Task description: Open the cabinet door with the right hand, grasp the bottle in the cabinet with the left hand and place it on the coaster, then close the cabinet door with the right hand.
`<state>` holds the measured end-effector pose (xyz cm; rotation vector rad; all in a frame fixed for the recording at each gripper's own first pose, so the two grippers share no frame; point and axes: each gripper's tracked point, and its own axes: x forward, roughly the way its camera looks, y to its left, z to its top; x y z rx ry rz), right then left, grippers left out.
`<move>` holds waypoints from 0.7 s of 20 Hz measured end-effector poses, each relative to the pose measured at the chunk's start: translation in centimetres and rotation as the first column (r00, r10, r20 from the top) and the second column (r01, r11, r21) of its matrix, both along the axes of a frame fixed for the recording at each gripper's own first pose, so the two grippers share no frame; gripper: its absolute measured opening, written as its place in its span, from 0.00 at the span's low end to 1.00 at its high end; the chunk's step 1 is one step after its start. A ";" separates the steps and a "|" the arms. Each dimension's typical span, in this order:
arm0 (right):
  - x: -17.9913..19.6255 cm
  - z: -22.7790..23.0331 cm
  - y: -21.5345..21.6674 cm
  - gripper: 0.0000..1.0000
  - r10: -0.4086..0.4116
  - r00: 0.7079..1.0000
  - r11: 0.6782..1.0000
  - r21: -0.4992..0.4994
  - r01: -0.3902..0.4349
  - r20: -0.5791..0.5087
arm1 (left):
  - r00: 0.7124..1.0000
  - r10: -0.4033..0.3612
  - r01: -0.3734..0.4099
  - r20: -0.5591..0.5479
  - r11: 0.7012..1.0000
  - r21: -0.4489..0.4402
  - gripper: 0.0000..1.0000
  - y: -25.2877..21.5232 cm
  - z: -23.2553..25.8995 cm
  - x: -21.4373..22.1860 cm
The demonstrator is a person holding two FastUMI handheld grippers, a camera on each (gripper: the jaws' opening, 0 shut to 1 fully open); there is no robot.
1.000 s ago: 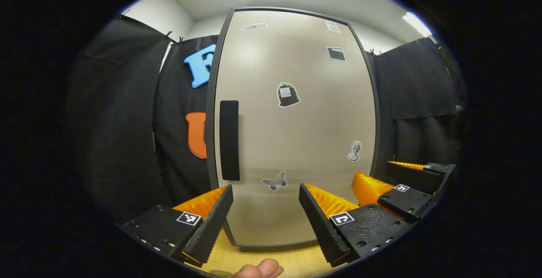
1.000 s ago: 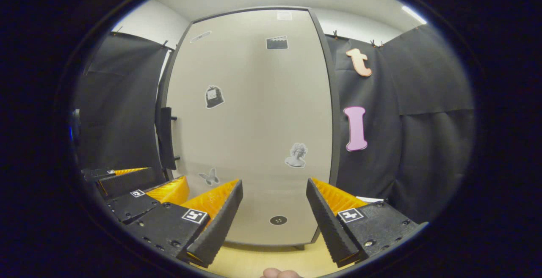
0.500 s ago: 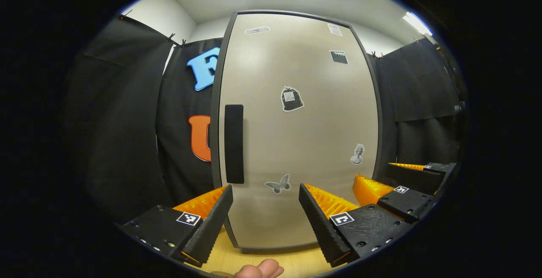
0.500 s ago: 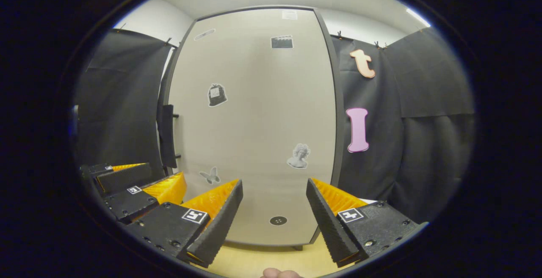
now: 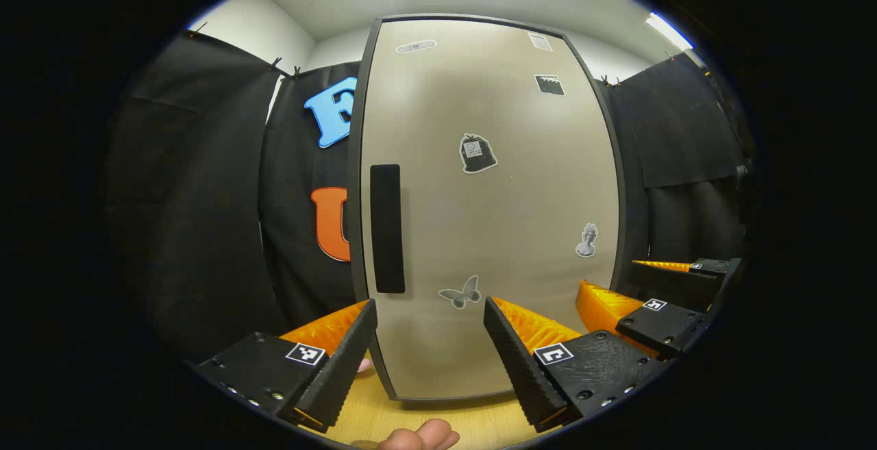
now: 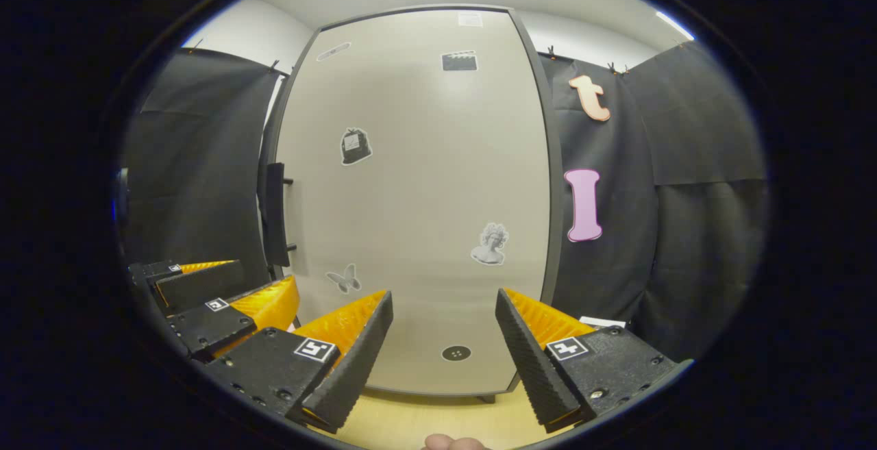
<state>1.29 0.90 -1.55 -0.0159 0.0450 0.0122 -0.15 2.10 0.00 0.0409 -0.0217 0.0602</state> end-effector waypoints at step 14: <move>-0.3 -1.0 1.6 0.97 0.062 0.998 0.998 -0.002 -0.062 -0.018 | 0.998 0.055 -0.055 0.005 0.998 -0.006 0.95 1.4 0.0 -1.8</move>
